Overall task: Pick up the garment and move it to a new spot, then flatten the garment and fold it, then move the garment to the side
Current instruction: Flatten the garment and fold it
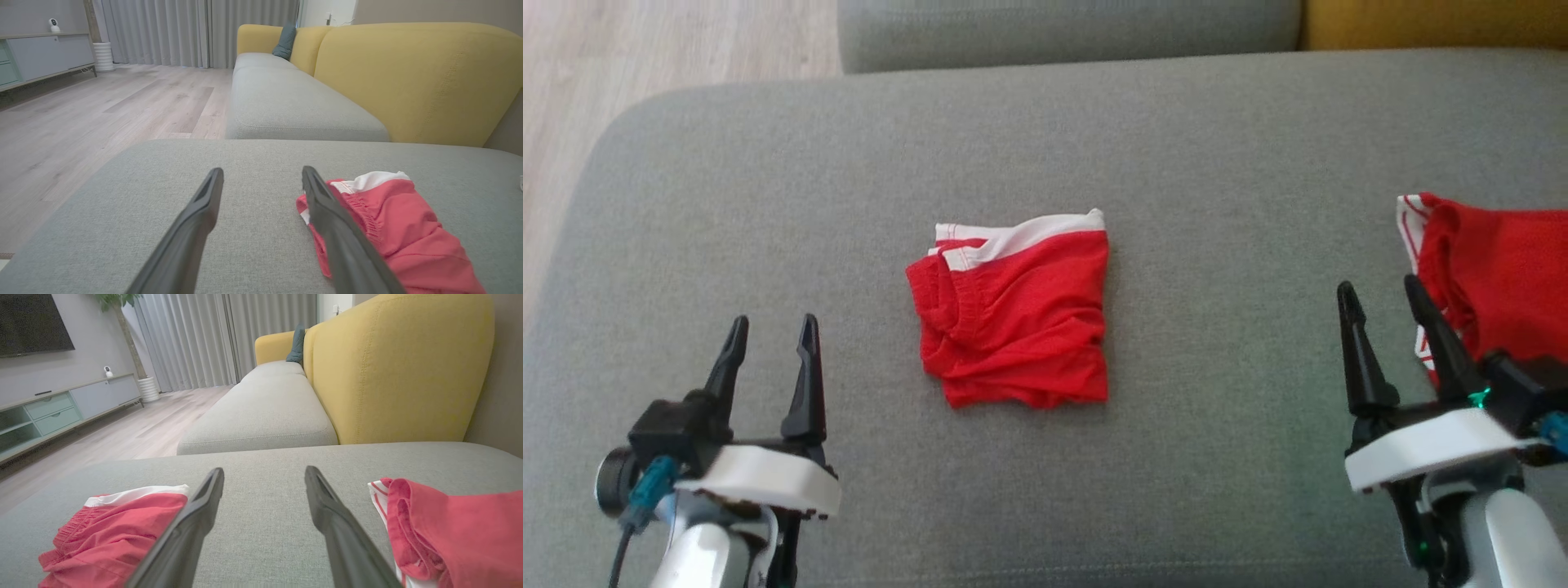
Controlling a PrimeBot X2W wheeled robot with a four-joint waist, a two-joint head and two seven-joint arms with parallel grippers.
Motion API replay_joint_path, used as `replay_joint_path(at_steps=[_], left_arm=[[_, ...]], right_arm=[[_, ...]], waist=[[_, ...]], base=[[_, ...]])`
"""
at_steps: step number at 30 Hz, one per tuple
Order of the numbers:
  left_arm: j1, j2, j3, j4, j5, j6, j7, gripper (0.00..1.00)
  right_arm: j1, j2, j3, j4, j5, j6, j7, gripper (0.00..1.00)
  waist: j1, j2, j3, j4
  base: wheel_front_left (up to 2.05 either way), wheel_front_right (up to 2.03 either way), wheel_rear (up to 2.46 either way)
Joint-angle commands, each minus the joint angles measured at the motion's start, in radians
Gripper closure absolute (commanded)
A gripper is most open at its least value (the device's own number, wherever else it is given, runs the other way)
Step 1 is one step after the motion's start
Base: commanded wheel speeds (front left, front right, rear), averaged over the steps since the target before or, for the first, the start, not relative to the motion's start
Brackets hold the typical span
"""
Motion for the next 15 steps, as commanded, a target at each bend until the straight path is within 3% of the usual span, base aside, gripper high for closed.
replay_joint_path(at_steps=[1,15], left_arm=[[-0.018,0.024,0.033,-0.037,0.001,0.007,0.005,0.0],[0.041,0.039,0.014,-0.064,0.001,0.022,0.041,0.0]], right_arm=[[-0.009,0.005,0.019,-0.047,-0.005,-0.001,0.01,0.0],[0.067,0.017,-0.002,-0.098,-0.006,-0.001,0.052,0.0]], waist=[[0.0,-0.0001,-0.021,-0.009],[0.0,-0.0001,-0.077,-0.016]], base=[[0.0,0.0,0.0],[0.0,0.0,0.0]])
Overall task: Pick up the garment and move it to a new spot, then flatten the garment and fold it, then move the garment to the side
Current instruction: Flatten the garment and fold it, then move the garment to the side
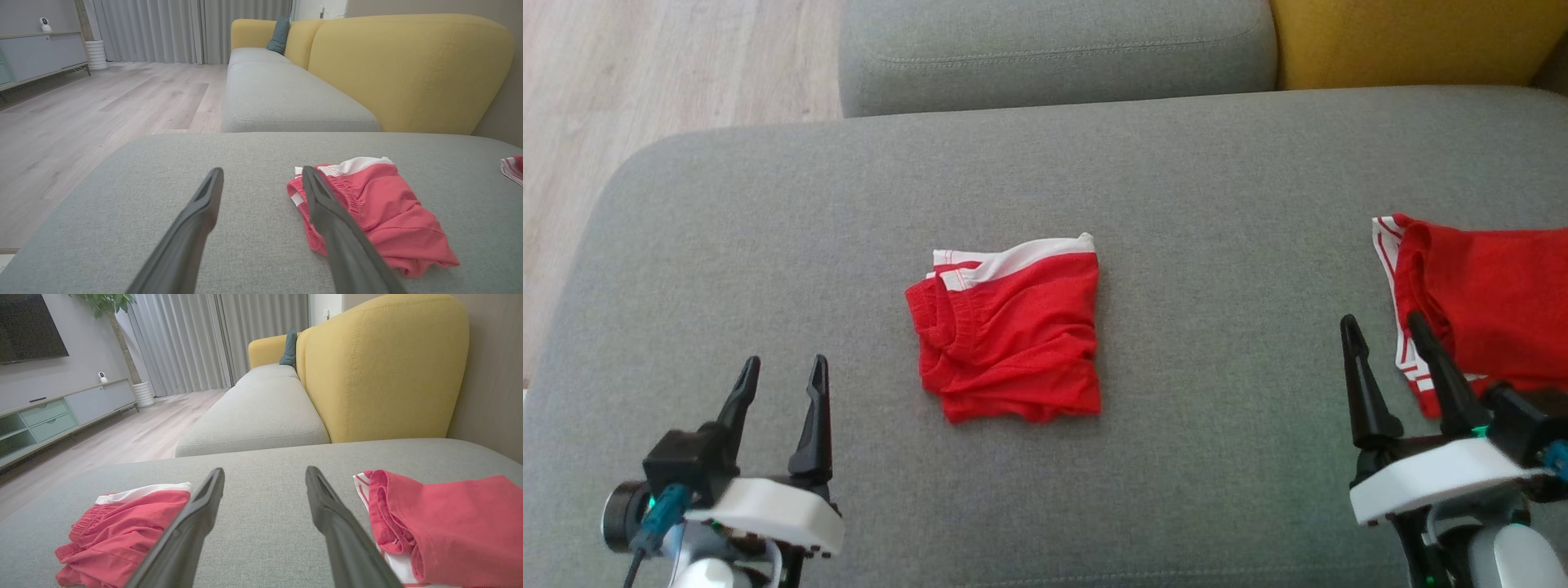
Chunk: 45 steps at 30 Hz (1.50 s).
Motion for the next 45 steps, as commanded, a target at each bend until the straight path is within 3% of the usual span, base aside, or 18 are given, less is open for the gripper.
replay_joint_path(at_steps=[1,33,40,45], left_arm=[[-0.036,0.022,0.036,-0.036,0.003,0.005,0.001,0.0],[-0.071,0.045,0.026,-0.05,0.007,0.032,-0.003,0.0],[-0.126,0.042,0.008,-0.059,0.018,0.02,-0.012,0.0],[-0.205,0.018,-0.004,-0.048,0.02,0.009,-0.034,0.0]], right_arm=[[-0.02,-0.006,0.02,-0.04,-0.005,-0.001,0.003,0.0],[-0.033,-0.005,-0.002,-0.048,-0.013,-0.001,0.022,0.0],[-0.059,-0.017,0.008,-0.04,-0.033,-0.001,0.038,0.0],[-0.132,-0.019,0.059,0.05,-0.03,-0.001,0.048,0.0]], waist=[[0.0001,-0.0001,0.001,0.0],[0.0001,-0.0001,0.022,0.02],[0.0001,-0.0001,0.066,0.078],[0.0001,-0.0001,0.127,0.156]], base=[[0.0,0.0,0.0],[0.0,0.0,0.0],[0.0,0.0,0.0],[0.0,0.0,0.0]])
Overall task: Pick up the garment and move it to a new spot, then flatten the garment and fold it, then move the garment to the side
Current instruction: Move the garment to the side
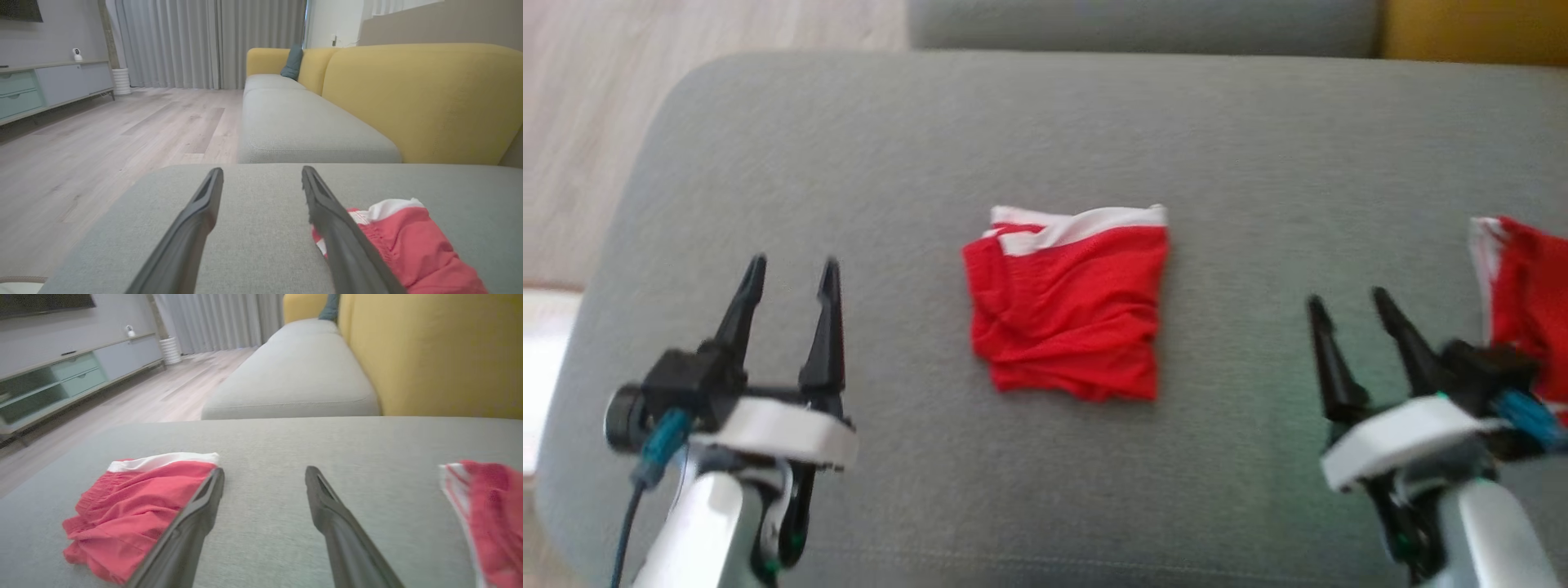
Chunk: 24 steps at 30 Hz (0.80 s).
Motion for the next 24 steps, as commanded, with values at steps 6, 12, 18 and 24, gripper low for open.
replay_joint_path(at_steps=[6,12,18,24], left_arm=[[-0.11,-0.015,0.023,0.003,0.013,-0.018,-0.03,0.0],[-0.136,-0.038,0.022,0.015,0.028,-0.03,-0.04,0.0],[-0.138,-0.057,0.033,-0.003,0.049,-0.041,-0.041,0.0],[-0.128,-0.069,0.051,-0.01,0.07,-0.055,-0.041,0.0]], right_arm=[[-0.137,0.009,0.096,0.147,0.026,-0.001,-0.014,0.0],[-0.22,0.029,0.169,0.349,0.071,-0.001,-0.017,0.0],[-0.267,0.032,0.212,0.487,0.143,-0.001,0.012,1.0],[-0.29,0.032,0.225,0.531,0.169,-0.001,0.012,1.0]], waist=[[-0.0001,0.0,0.08,0.12],[-0.0001,0.0,0.099,0.164],[-0.0001,0.0,0.109,0.176],[-0.0001,0.0,0.107,0.162]], base=[[0.0,0.0,0.0],[0.0,0.0,0.0],[0.0,0.0,0.0],[0.0,0.0,0.0]])
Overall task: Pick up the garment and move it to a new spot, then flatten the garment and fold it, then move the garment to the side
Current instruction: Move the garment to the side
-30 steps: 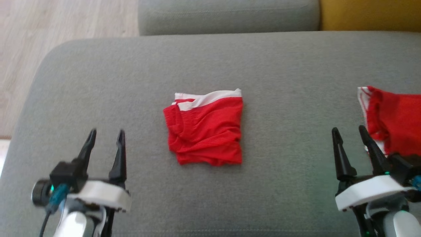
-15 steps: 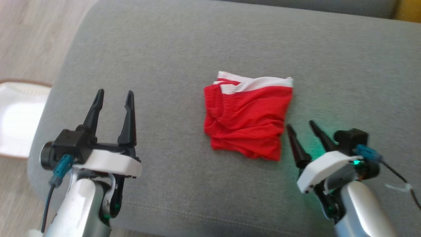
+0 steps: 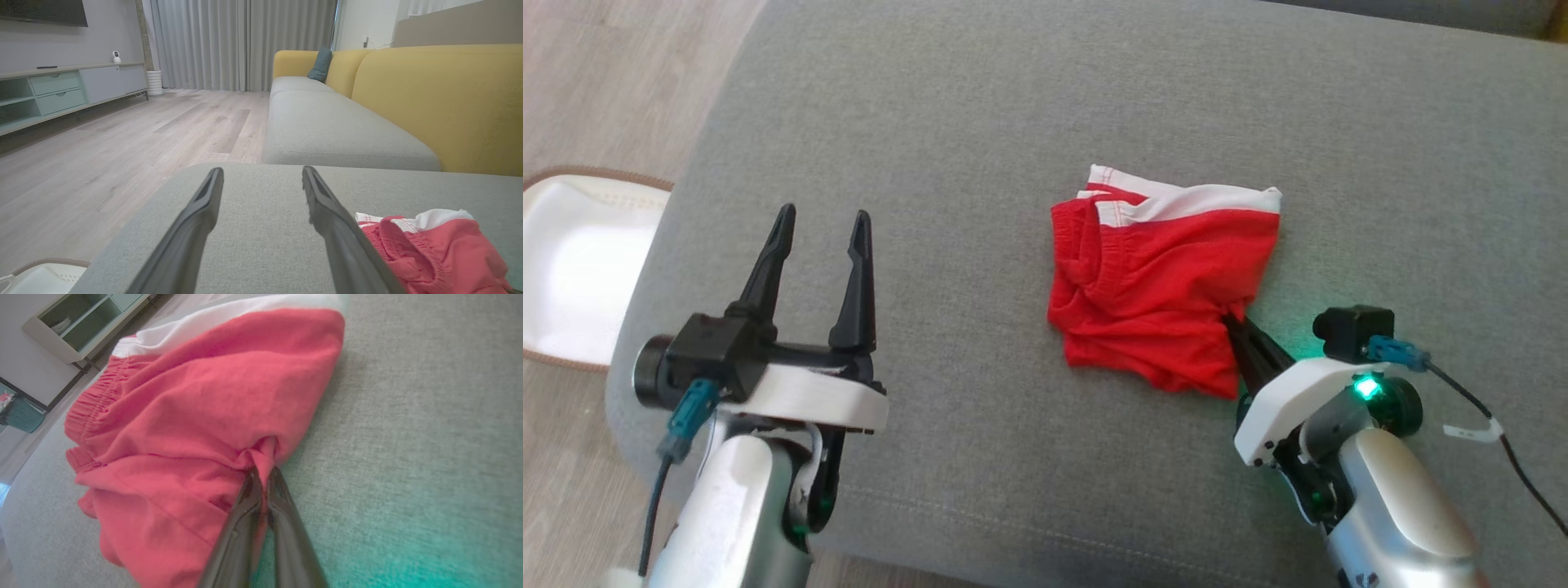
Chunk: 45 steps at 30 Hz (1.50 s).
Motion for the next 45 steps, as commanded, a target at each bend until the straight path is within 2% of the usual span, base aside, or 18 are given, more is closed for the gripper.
replay_joint_path(at_steps=[1,7,12,13,22,27,33,37,41,45], left_arm=[[-0.037,0.013,0.047,-0.037,0.013,-0.005,-0.011,0.0],[-0.023,0.01,0.064,-0.047,0.031,-0.012,-0.011,0.0],[-0.01,0.016,0.08,-0.065,0.041,-0.016,-0.011,0.0],[-0.01,0.016,0.08,-0.065,0.041,-0.016,-0.011,0.0],[-0.023,0.027,0.07,-0.096,0.058,-0.039,-0.011,0.0],[-0.047,0.037,0.057,-0.1,0.067,-0.052,-0.011,0.0],[-0.093,0.041,0.035,-0.113,0.079,-0.065,-0.009,0.0],[-0.124,0.046,0.019,-0.118,0.088,-0.073,-0.008,0.0],[-0.143,0.047,0.009,-0.129,0.095,-0.076,-0.008,0.0],[-0.168,0.051,-0.001,-0.135,0.1,-0.083,-0.006,0.0]], right_arm=[[-0.004,0.012,0.029,-0.005,0.006,-0.001,0.001,1.0],[0.005,0.012,0.037,-0.042,-0.032,-0.001,0.005,1.0],[0.026,-0.037,0.03,-0.127,-0.093,-0.001,0.034,1.0],[0.026,-0.037,0.03,-0.127,-0.093,-0.001,0.034,1.0],[0.031,-0.17,0.024,-0.292,-0.13,-0.001,0.121,1.0],[-0.027,-0.252,0.0,-0.334,-0.127,-0.001,0.133,1.0],[-0.089,-0.385,-0.09,-0.387,-0.138,-0.001,0.156,1.0],[-0.099,-0.438,-0.203,-0.426,-0.149,-0.001,0.175,1.0],[-0.1,-0.444,-0.28,-0.452,-0.16,-0.001,0.19,1.0],[-0.098,-0.422,-0.346,-0.443,-0.171,-0.001,0.194,1.0]], waist=[[0.0,0.0,-0.004,-0.011],[0.0,0.0,-0.01,-0.079],[0.0,0.0,-0.004,-0.177],[0.0,0.0,-0.004,-0.177],[0.0,0.0,0.036,-0.367],[0.0,0.0,0.066,-0.444],[0.0,0.0,0.118,-0.49],[0.0,0.0,0.145,-0.512],[0.0,0.0,0.168,-0.529],[0.0,0.0,0.199,-0.536]], base=[[0.0,0.0,0.0],[0.0,0.0,0.0],[0.0,0.0,0.0],[0.0,0.0,0.0],[0.0,0.0,0.0],[0.0,0.0,0.0],[0.0,0.0,0.0],[0.0,0.0,0.0],[0.0,0.0,0.0],[0.0,0.0,0.0]])
